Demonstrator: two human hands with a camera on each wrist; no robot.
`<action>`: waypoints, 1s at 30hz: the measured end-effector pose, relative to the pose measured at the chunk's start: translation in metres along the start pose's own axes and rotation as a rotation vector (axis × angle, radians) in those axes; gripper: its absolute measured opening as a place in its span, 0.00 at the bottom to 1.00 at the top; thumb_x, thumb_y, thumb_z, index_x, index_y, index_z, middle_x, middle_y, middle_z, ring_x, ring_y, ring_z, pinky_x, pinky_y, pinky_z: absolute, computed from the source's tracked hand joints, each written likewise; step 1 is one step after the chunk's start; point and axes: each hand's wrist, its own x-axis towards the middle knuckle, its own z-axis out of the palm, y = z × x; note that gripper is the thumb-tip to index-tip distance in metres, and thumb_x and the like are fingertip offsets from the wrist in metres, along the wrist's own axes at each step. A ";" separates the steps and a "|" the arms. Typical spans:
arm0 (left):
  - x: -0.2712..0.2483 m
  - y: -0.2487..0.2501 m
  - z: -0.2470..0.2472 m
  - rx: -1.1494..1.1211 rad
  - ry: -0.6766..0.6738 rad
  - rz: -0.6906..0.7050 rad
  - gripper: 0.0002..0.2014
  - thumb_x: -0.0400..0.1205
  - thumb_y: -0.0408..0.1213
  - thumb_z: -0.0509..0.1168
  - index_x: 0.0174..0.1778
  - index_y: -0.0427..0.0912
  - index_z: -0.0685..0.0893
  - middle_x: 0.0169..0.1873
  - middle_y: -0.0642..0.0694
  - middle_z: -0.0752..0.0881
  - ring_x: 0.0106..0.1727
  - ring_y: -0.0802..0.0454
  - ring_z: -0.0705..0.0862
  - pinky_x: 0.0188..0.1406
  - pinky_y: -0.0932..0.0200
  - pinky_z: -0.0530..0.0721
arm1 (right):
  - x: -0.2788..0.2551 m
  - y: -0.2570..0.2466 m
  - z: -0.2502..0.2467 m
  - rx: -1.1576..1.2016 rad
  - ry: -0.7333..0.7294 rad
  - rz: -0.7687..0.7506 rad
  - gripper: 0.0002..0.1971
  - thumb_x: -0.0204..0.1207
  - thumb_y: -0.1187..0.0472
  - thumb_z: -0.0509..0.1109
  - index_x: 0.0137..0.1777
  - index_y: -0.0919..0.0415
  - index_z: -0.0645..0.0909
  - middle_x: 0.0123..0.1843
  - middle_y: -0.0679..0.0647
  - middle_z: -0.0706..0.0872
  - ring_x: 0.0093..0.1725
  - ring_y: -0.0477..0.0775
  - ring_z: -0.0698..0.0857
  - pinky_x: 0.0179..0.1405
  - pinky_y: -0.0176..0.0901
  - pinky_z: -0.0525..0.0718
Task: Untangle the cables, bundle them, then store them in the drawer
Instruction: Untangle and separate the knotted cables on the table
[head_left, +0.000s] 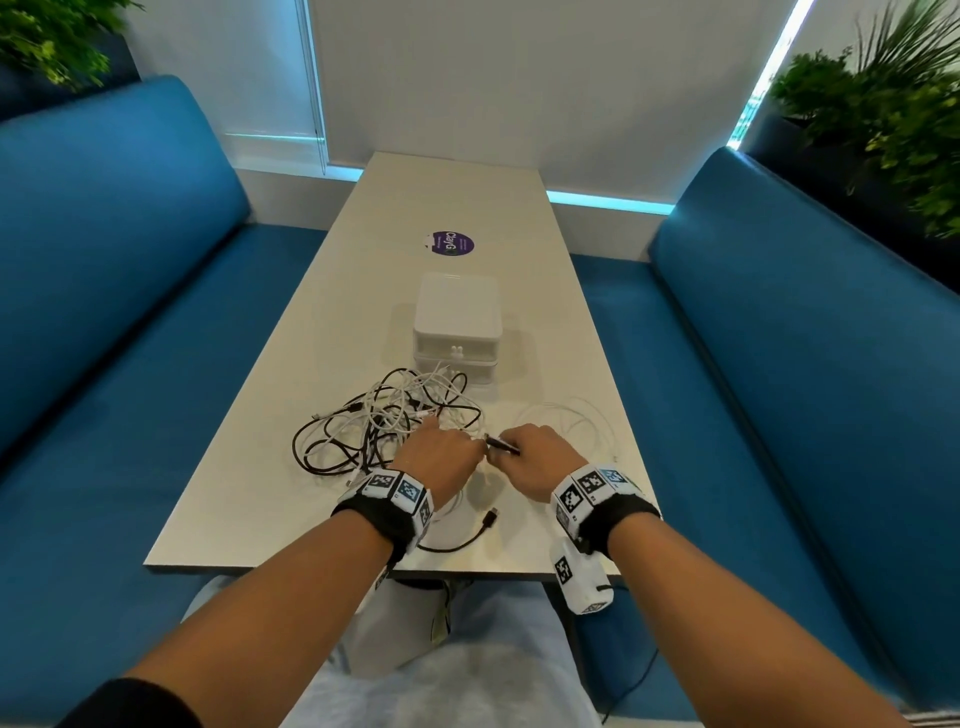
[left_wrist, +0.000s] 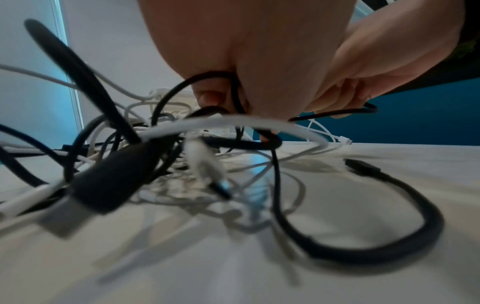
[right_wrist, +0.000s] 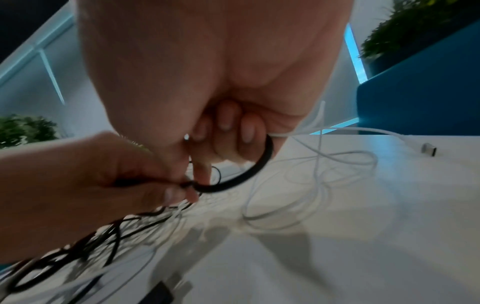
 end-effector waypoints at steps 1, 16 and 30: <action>0.001 0.001 0.000 0.000 -0.005 -0.009 0.12 0.86 0.31 0.55 0.59 0.47 0.80 0.49 0.46 0.88 0.52 0.43 0.87 0.66 0.46 0.70 | 0.000 -0.001 0.003 -0.032 -0.020 -0.010 0.12 0.83 0.51 0.64 0.40 0.55 0.82 0.37 0.54 0.85 0.37 0.56 0.83 0.32 0.44 0.74; -0.005 -0.010 0.012 -0.148 0.021 -0.078 0.12 0.86 0.33 0.55 0.62 0.48 0.78 0.46 0.43 0.86 0.51 0.40 0.80 0.63 0.46 0.75 | -0.007 0.033 -0.023 -0.451 0.129 0.254 0.14 0.87 0.57 0.54 0.59 0.57 0.81 0.51 0.54 0.86 0.42 0.56 0.82 0.41 0.47 0.78; -0.005 0.004 -0.002 -0.092 -0.007 -0.076 0.09 0.86 0.36 0.57 0.49 0.47 0.82 0.40 0.46 0.87 0.51 0.43 0.81 0.65 0.43 0.62 | -0.005 0.003 -0.006 -0.403 0.156 -0.011 0.19 0.79 0.67 0.61 0.65 0.49 0.79 0.55 0.56 0.86 0.53 0.62 0.86 0.42 0.47 0.80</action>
